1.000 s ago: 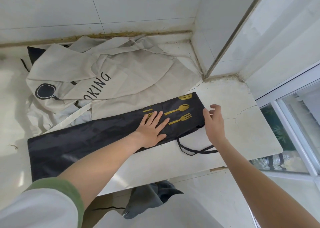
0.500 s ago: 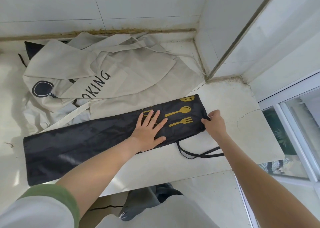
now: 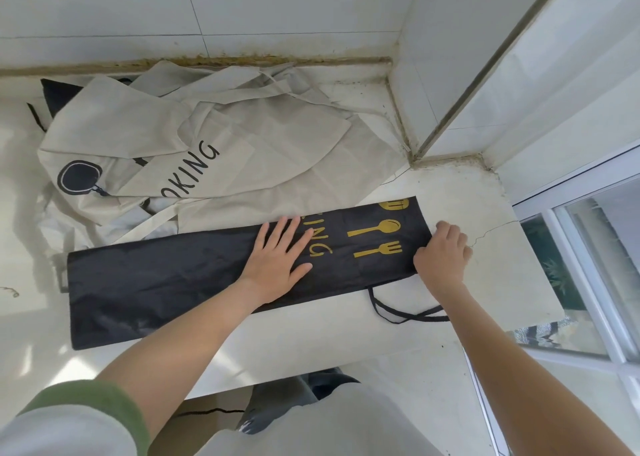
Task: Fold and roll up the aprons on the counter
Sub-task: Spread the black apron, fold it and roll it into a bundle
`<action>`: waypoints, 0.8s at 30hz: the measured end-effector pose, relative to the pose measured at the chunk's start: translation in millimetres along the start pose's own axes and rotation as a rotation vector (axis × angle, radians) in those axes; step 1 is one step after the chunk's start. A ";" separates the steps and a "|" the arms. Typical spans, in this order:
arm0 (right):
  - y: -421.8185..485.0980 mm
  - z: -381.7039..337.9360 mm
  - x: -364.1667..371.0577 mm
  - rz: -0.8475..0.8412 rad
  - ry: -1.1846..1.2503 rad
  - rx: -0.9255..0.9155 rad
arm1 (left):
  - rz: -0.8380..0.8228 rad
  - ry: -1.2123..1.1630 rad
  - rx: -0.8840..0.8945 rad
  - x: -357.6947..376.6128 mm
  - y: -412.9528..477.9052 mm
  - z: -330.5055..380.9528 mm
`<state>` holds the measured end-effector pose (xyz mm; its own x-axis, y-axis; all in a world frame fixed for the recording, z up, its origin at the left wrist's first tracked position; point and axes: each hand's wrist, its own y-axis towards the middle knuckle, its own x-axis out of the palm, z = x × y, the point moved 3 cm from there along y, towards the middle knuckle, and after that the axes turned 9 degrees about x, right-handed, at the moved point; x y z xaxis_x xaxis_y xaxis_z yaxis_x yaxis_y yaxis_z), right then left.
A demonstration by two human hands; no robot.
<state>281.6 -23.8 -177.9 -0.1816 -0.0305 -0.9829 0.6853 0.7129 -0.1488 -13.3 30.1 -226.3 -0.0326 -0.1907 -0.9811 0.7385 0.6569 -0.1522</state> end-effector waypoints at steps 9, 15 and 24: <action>-38.2 -54.4 46.5 -0.254 -0.225 -0.710 | 0.004 -0.001 0.025 2.8 -3.1 -6.4; -36.3 -50.2 49.6 -0.226 -0.240 -0.691 | 0.009 0.014 0.004 3.1 -24.8 -34.3; -37.8 -51.7 51.2 -0.180 -0.235 -0.671 | 0.039 0.027 -0.021 3.1 -45.7 -52.2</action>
<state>209.9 -16.1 -217.0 -0.0427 -0.2829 -0.9582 0.0659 0.9562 -0.2853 -82.3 37.5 -228.6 -0.0224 -0.1448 -0.9892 0.7250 0.6790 -0.1159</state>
